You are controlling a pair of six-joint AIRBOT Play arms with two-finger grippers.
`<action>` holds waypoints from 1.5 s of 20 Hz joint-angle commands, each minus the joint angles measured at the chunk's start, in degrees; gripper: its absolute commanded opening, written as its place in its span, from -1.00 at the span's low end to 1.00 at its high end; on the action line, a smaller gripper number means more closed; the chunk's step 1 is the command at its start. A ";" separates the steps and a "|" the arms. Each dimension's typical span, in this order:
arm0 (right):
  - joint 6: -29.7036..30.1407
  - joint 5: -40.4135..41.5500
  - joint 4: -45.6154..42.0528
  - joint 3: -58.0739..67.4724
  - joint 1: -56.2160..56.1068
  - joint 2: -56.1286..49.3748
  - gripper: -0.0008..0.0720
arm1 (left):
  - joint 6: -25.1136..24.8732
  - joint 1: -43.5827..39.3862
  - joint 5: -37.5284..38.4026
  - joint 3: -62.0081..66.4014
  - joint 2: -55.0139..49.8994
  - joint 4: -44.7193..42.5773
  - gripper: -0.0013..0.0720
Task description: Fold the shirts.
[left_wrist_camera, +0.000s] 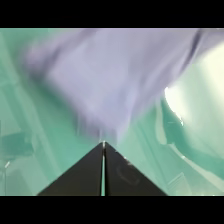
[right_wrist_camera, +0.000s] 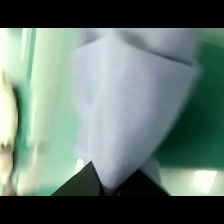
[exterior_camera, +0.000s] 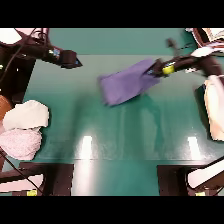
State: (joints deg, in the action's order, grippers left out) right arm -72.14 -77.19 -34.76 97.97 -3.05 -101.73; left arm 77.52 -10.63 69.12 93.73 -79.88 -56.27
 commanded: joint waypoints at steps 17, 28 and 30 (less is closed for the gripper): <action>-0.72 1.42 1.11 12.37 42.69 7.39 -0.94 | 0.04 -10.21 -11.61 0.00 0.00 0.07 -0.90; -4.92 -3.32 -17.84 5.11 45.70 20.96 -0.94 | -0.15 -10.21 -9.33 0.00 0.00 -0.37 -0.90; -3.10 -6.05 -17.99 0.76 48.89 23.93 -0.94 | -1.57 -10.21 -8.55 0.00 0.00 -0.37 -0.90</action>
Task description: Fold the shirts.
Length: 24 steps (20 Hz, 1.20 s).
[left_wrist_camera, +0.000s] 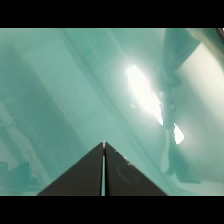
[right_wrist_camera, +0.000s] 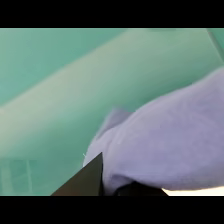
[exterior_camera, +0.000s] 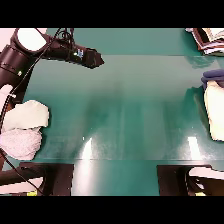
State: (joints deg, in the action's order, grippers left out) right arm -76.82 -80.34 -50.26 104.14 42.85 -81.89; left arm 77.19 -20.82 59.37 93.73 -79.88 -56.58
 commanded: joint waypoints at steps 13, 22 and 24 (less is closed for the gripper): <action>2.23 -6.71 -11.54 -29.14 27.76 15.45 0.43 | -1.27 -0.02 1.60 0.00 0.00 -0.04 -0.90; 2.27 -5.16 17.11 -28.76 1.62 15.56 0.42 | -1.14 -0.02 1.97 0.00 0.02 0.02 -0.90; 2.29 -3.63 17.14 -28.76 -8.83 15.56 0.22 | -1.11 -0.02 0.81 0.00 0.02 0.02 -0.90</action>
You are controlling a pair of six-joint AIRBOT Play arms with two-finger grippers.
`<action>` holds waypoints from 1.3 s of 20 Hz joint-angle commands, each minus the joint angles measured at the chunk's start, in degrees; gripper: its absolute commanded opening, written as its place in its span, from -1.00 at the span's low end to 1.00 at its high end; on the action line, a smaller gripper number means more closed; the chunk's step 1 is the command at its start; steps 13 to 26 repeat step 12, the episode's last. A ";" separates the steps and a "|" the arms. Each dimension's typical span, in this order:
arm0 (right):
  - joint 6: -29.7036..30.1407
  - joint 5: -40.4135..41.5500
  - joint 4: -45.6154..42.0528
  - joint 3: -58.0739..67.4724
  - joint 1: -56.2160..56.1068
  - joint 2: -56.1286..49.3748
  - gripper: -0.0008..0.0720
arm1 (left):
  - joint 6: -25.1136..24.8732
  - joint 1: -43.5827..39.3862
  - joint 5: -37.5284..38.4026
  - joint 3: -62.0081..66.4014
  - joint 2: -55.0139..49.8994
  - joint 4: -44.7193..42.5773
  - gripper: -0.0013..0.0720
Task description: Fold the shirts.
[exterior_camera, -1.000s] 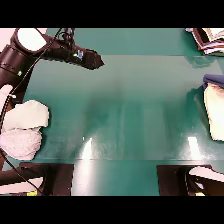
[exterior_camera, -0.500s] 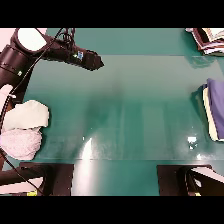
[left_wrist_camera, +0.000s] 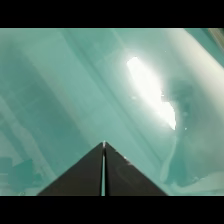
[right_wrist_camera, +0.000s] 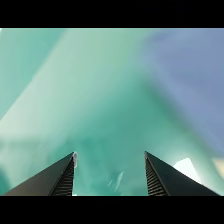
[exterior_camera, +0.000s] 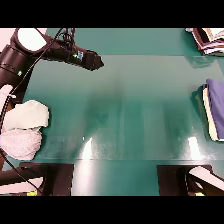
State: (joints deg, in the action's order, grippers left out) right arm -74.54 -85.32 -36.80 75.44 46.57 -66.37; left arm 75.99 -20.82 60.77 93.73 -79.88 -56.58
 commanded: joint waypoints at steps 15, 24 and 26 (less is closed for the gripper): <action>1.79 9.22 3.63 -0.07 -43.34 0.04 -0.93 | 0.07 -0.02 -6.03 0.00 0.07 0.02 -0.90; 1.79 9.22 3.63 -0.07 -43.34 0.04 -0.93 | 0.07 -0.02 -6.03 0.00 0.07 0.02 -0.90; 1.79 9.22 3.63 -0.07 -43.34 0.04 -0.93 | 0.07 -0.02 -6.03 0.00 0.07 0.02 -0.90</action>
